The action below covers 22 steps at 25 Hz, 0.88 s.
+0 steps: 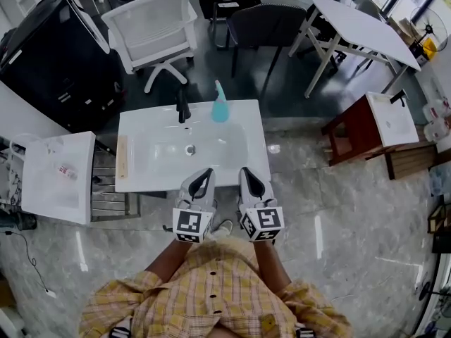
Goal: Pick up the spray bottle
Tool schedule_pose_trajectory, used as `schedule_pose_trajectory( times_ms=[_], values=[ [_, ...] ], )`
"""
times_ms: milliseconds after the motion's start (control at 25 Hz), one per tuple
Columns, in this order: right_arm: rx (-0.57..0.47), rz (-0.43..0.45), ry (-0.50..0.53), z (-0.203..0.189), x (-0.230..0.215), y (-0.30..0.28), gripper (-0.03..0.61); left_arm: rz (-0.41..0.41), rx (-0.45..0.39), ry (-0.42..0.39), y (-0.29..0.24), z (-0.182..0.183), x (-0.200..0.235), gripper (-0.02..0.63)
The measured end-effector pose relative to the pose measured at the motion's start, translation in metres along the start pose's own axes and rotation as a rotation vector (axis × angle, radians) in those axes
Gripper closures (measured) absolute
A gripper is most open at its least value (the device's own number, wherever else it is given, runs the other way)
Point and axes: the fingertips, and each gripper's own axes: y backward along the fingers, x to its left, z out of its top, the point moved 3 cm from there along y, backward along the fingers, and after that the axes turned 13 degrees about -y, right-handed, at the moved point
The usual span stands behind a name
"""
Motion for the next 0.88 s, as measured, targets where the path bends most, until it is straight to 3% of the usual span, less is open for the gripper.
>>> schedule_pose_trajectory(
  times_ms=[880],
  values=[
    [0.083,-0.086,-0.063,0.000,-0.060,-0.124,0.578,-0.060,0.093,-0.026,-0.141,-0.028,0.081,0.614]
  ],
)
